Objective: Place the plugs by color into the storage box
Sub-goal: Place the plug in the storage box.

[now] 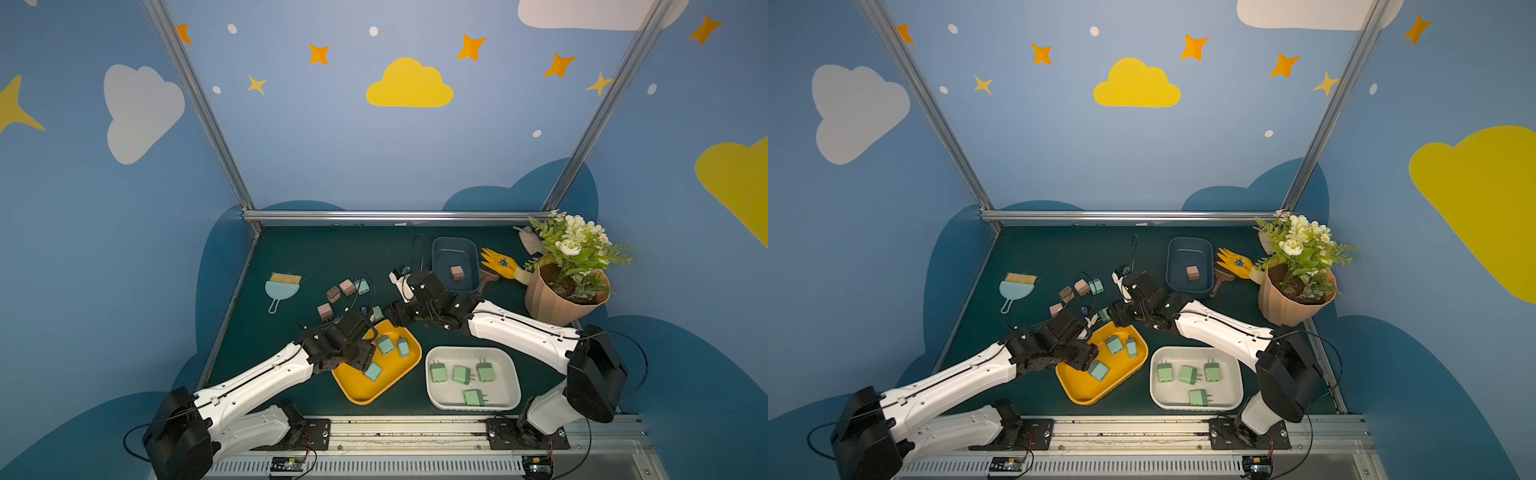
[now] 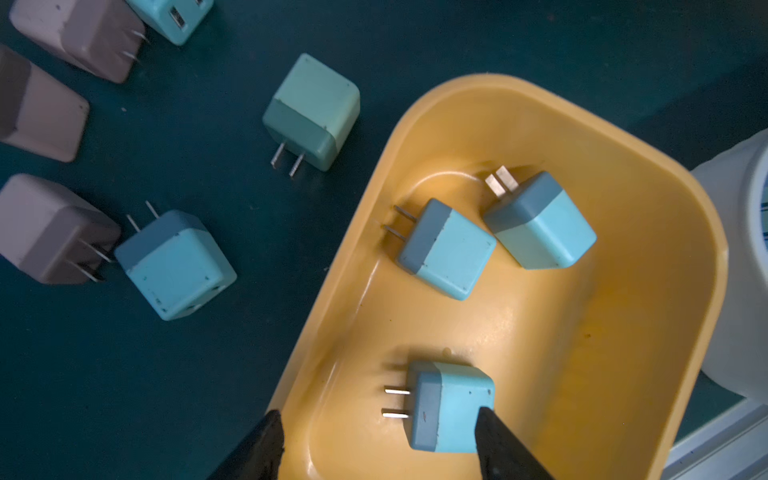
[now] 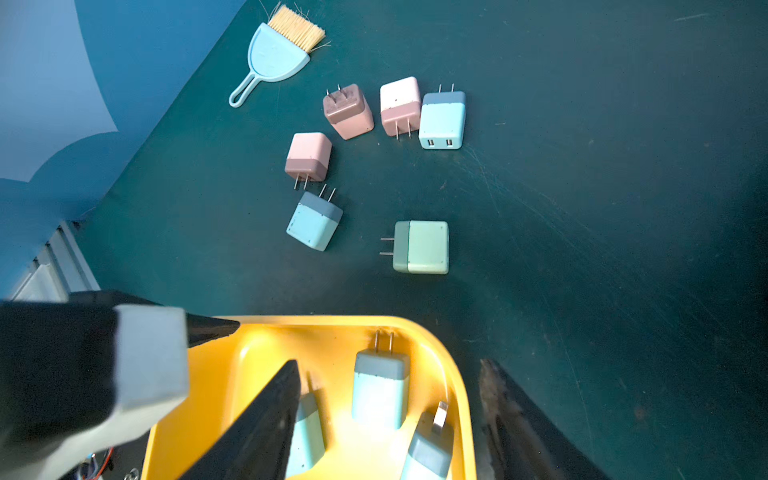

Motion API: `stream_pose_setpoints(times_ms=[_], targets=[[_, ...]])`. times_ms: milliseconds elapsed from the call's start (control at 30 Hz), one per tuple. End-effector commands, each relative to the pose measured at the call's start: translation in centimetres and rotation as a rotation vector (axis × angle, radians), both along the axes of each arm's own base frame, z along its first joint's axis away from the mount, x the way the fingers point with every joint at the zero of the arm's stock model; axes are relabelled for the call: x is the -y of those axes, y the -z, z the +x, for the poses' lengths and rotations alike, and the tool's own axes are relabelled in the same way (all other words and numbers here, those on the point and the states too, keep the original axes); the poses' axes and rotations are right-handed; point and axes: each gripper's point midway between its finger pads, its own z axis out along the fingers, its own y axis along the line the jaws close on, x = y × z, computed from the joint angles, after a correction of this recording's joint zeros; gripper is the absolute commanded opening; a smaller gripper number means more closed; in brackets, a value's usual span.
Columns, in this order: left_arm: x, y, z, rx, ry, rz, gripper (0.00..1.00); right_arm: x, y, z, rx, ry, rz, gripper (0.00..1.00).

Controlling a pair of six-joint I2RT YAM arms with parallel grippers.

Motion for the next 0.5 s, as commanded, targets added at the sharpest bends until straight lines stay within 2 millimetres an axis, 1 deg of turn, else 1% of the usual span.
stream_pose_setpoints(times_ms=[0, 100, 167, 300, 367, 467], targets=[[-1.0, -1.7, 2.1, 0.122, -0.019, 0.018, 0.8, -0.2, 0.1, 0.7, 0.02, -0.01, -0.054, 0.7], [-2.1, -2.9, 3.6, 0.168, -0.059, -0.001, 0.82, -0.8, 0.0, 1.4, 0.032, -0.023, -0.068, 0.71], [-3.0, -3.4, 4.7, 0.183, -0.106, -0.048, 0.83, -1.1, 0.1, 2.1, 0.031, -0.025, -0.082, 0.72], [-4.2, -4.1, 6.3, 0.195, -0.18, -0.162, 0.83, -1.8, 1.1, 3.3, -0.001, -0.027, -0.123, 0.73], [-4.1, -4.6, 6.8, 0.235, -0.143, -0.178, 0.83, -2.1, 1.8, 3.9, -0.034, -0.02, -0.15, 0.73], [-4.2, -5.2, 7.1, 0.291, -0.091, -0.149, 0.83, -2.8, 2.5, 4.3, -0.089, -0.011, -0.179, 0.74]])
